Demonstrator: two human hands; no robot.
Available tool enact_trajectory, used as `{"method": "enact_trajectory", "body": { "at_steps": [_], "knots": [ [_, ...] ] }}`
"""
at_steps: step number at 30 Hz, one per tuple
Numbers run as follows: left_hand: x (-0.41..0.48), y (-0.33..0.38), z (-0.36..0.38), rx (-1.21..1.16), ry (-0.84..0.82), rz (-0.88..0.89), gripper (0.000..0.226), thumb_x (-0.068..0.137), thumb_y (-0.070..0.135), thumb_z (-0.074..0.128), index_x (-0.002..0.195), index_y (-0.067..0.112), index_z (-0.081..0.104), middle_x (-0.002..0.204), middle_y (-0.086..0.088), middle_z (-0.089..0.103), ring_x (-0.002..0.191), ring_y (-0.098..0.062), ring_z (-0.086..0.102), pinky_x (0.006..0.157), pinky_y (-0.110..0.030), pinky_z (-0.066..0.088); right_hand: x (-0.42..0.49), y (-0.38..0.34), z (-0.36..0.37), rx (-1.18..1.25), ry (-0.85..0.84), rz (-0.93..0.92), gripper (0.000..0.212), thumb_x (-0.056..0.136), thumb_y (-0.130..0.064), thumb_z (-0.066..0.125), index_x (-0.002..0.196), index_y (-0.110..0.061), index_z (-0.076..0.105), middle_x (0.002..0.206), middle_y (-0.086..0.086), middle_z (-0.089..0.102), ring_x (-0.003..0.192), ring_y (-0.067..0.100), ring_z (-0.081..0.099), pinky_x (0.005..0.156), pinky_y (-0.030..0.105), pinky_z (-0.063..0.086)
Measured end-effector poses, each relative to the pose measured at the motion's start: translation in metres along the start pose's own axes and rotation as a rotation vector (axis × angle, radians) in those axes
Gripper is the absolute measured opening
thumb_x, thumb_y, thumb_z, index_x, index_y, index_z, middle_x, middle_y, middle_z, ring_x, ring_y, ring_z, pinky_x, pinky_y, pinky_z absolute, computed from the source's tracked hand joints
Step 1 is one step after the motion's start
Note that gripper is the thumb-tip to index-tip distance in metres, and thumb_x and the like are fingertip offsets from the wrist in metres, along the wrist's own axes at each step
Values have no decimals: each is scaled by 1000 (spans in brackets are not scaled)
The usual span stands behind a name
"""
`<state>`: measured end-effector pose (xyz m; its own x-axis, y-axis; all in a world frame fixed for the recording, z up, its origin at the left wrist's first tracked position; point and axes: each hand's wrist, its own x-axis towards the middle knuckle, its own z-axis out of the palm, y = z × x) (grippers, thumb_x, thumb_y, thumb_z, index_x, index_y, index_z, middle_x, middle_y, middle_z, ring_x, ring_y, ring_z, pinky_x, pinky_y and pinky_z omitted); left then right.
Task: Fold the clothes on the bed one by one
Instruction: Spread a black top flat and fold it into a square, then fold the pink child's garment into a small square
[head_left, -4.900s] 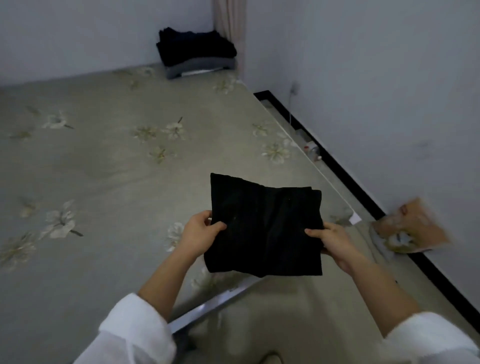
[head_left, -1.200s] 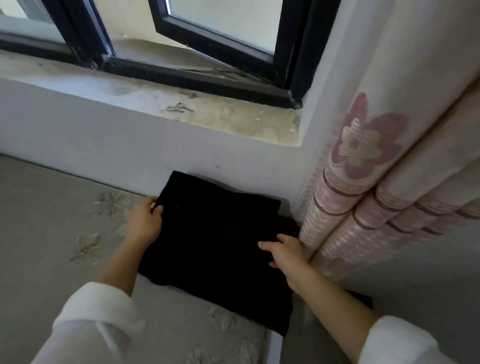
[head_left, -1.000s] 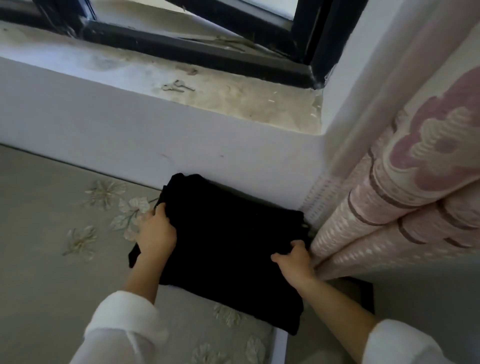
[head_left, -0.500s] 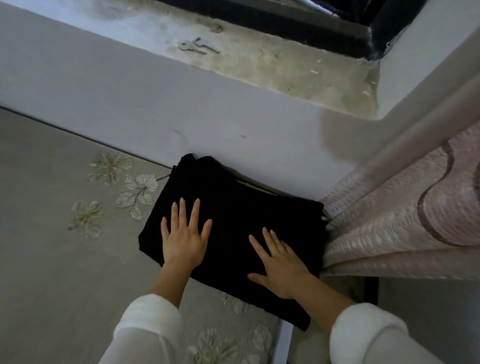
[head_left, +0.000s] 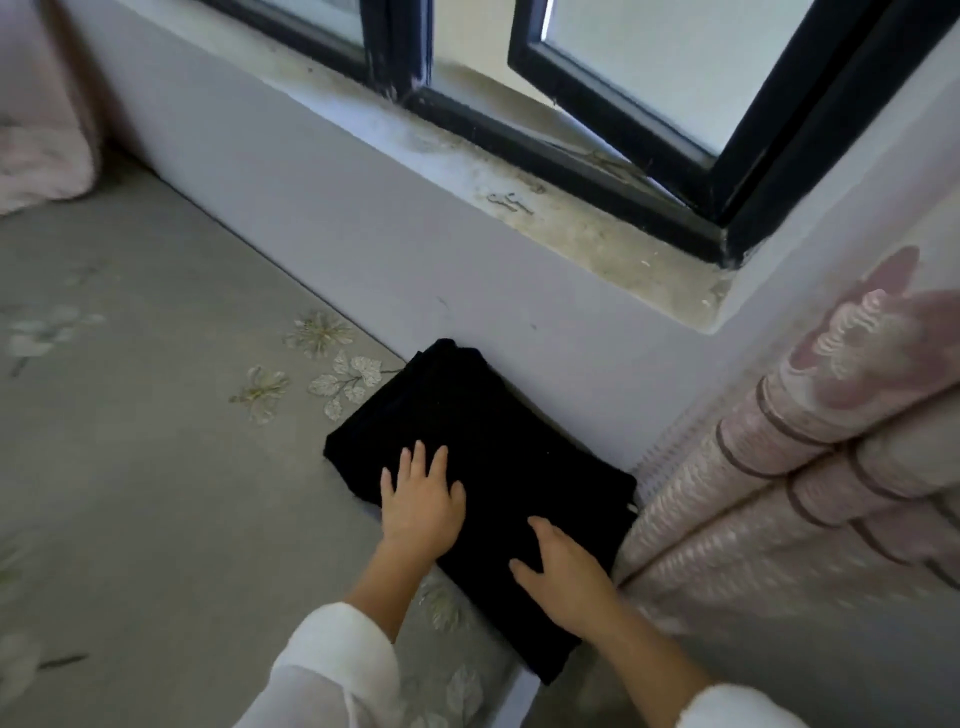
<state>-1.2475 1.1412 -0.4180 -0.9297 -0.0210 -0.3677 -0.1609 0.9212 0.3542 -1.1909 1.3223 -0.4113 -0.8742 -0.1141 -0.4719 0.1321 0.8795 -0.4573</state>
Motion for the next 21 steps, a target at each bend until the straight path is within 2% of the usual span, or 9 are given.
{"method": "enact_trajectory", "body": {
  "at_steps": [6,10,13,16,21],
  "knots": [
    [-136,-32,2,-173,93,-95,50,102,36,29,149,19,27,160,-6,15,146,-23,16,119,-44,11,-75,-21,26,15,-30,-123,56,94,-43,50,142,-19,33,138,1,47,124,18,47,96,28,41],
    [-257,-82,20,-355,184,-295,45,101,31,37,144,15,38,152,-7,34,138,-22,33,113,-33,24,-139,-38,77,1,-104,-229,41,93,-40,52,128,-19,44,127,4,54,113,22,53,93,33,45],
    [-355,-134,36,-384,213,-463,44,101,30,38,142,15,40,148,-8,40,134,-25,38,110,-34,30,-194,-63,126,-27,-185,-305,48,91,-36,54,133,-16,43,132,9,51,120,27,49,96,33,40],
    [-434,-179,46,-420,244,-594,44,101,30,38,142,13,40,148,-9,40,134,-25,39,109,-34,31,-242,-94,172,-40,-248,-413,50,89,-34,58,134,-17,44,134,8,52,121,23,49,97,30,39],
    [-543,-246,53,-448,358,-700,44,100,32,41,141,16,42,145,-6,44,132,-23,41,108,-34,33,-308,-148,242,-168,-351,-571,58,91,-41,54,141,-17,37,141,3,47,126,20,46,101,30,38]
  ]
}}
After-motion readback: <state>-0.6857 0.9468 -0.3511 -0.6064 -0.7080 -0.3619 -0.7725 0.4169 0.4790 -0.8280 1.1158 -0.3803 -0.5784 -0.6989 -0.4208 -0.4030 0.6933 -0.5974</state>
